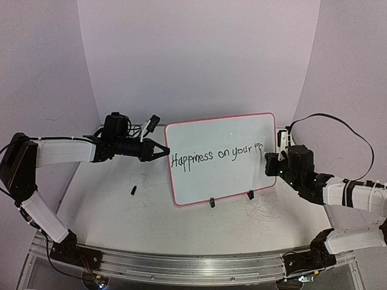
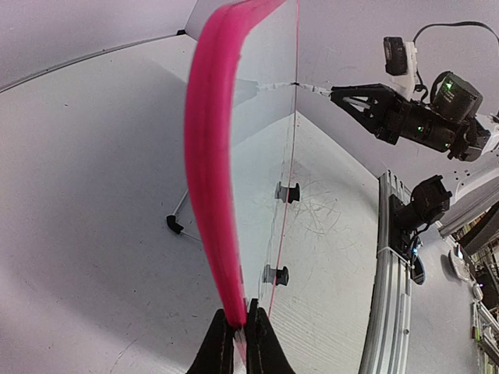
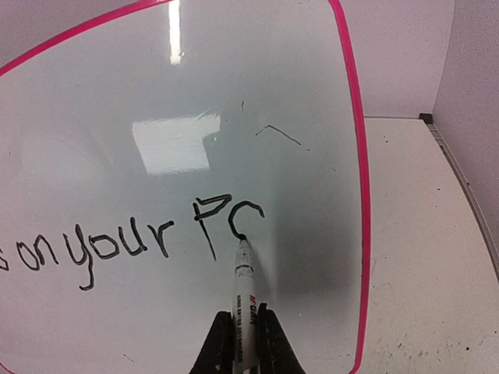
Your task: Write a sentence on the whiteboard
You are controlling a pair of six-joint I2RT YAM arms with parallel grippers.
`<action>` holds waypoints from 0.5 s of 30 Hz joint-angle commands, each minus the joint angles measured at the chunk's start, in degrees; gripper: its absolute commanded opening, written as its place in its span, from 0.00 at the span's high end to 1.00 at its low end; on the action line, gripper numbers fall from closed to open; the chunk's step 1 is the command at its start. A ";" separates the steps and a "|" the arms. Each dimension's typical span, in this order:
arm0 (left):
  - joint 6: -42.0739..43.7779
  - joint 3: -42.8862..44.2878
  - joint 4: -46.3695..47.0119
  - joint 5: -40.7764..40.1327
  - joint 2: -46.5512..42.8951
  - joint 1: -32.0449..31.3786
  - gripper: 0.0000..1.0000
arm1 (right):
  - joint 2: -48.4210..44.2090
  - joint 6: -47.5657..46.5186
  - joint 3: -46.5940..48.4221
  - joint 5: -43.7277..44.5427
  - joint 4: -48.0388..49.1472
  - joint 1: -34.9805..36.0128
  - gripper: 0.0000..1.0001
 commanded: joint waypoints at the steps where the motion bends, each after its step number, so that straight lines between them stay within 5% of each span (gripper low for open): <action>1: 2.94 2.16 -1.69 1.91 -2.04 -1.25 1.00 | -0.06 0.35 1.31 3.44 1.52 -0.25 1.00; 15: 3.11 2.17 -1.75 1.90 -1.96 -1.24 1.00 | 2.18 -1.11 3.47 4.73 5.40 -0.27 1.00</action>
